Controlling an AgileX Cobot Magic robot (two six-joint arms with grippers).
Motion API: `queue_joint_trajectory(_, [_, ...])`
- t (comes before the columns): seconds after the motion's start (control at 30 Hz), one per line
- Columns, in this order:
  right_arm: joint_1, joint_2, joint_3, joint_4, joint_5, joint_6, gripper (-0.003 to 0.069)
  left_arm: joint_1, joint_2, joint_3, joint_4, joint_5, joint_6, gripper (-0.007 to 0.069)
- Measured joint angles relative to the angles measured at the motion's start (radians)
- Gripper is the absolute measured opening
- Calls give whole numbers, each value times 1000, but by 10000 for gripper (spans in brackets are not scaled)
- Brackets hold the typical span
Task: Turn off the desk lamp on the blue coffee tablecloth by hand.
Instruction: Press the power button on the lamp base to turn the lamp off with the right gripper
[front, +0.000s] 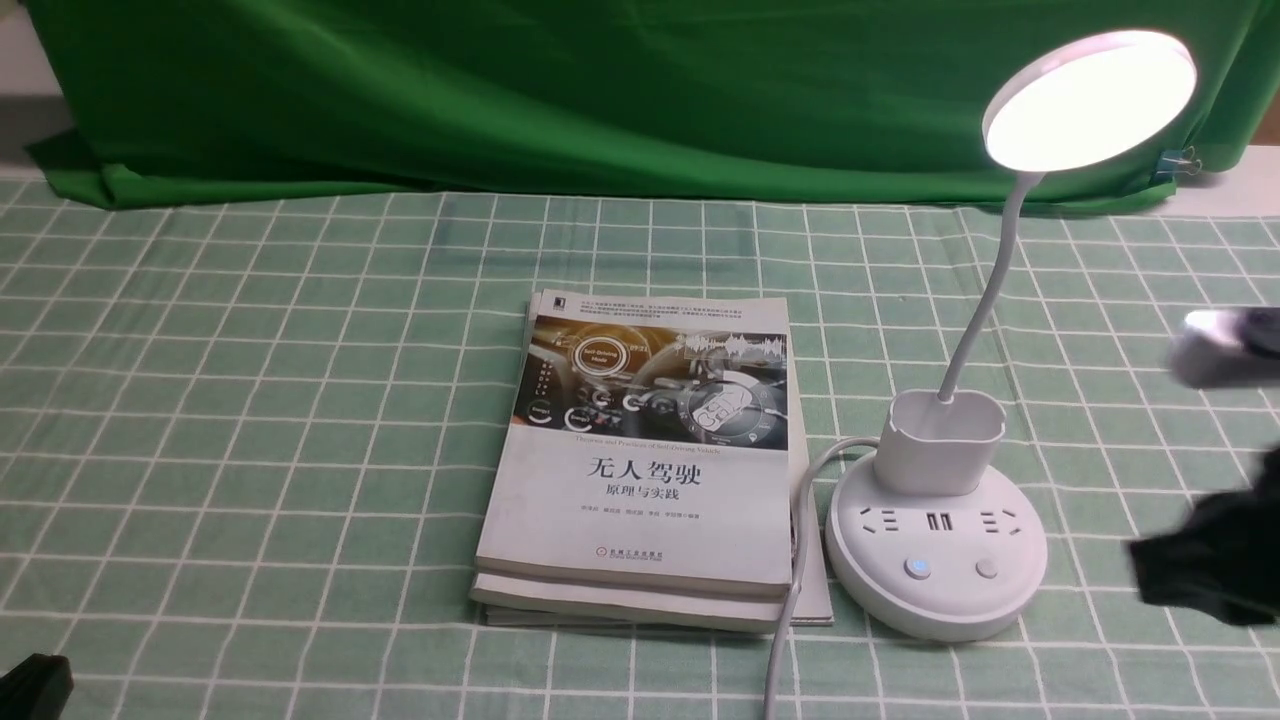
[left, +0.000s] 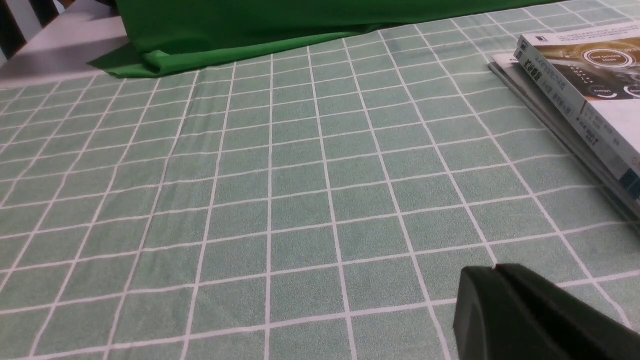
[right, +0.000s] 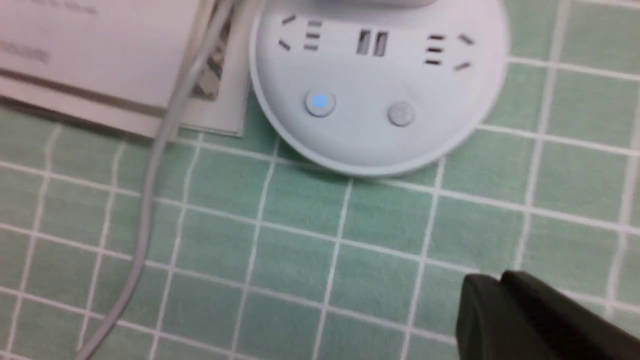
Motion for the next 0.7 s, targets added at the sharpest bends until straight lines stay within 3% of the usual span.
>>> queue_joint_trajectory(0.27, [65, 255, -51, 10, -101, -23, 40, 0, 0, 0, 0, 0, 0, 0])
queue_joint_trajectory(0.7, [67, 387, -102, 12, -193, -24, 40, 0, 0, 0, 0, 0, 0, 0])
